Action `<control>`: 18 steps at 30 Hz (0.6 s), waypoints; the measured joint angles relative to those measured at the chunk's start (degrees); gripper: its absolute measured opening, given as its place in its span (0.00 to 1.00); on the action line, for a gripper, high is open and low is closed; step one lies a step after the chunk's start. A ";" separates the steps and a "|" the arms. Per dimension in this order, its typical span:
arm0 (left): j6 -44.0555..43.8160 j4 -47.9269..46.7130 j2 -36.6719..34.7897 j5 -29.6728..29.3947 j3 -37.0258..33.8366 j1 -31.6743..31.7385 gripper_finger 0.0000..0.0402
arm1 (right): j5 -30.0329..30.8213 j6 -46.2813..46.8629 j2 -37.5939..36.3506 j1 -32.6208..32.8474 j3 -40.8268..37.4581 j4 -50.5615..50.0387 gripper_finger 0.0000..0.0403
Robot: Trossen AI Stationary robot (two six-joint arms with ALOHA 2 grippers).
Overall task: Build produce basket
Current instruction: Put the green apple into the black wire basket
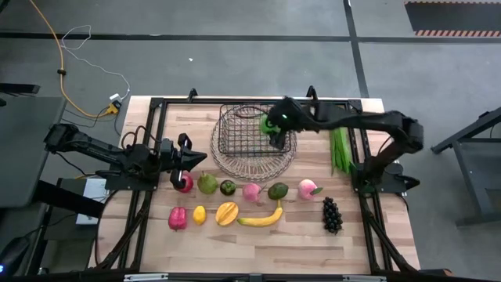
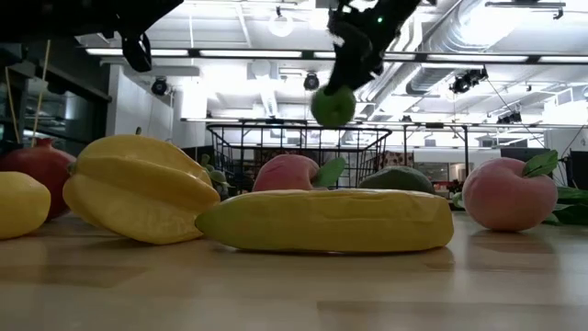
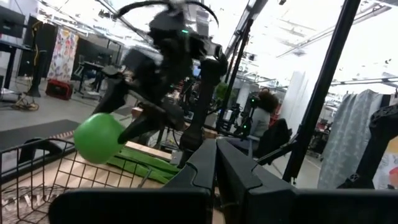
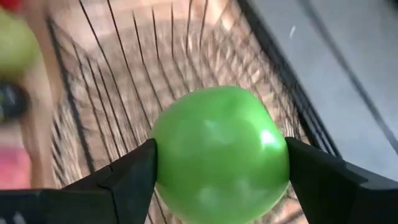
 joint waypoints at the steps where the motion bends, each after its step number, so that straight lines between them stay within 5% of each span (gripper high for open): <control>1: 0.00 -0.02 0.00 0.00 0.00 0.00 0.00 | -0.79 -1.20 1.75 -0.56 2.56 -2.84 0.75; 11: 0.00 -0.02 0.00 0.00 0.00 0.00 0.00 | -7.04 -5.64 16.57 -4.10 22.54 -20.49 0.75; 18: 0.00 -0.02 0.00 0.00 0.00 0.00 0.00 | -11.52 15.04 22.54 -6.76 26.11 -21.30 0.75</control>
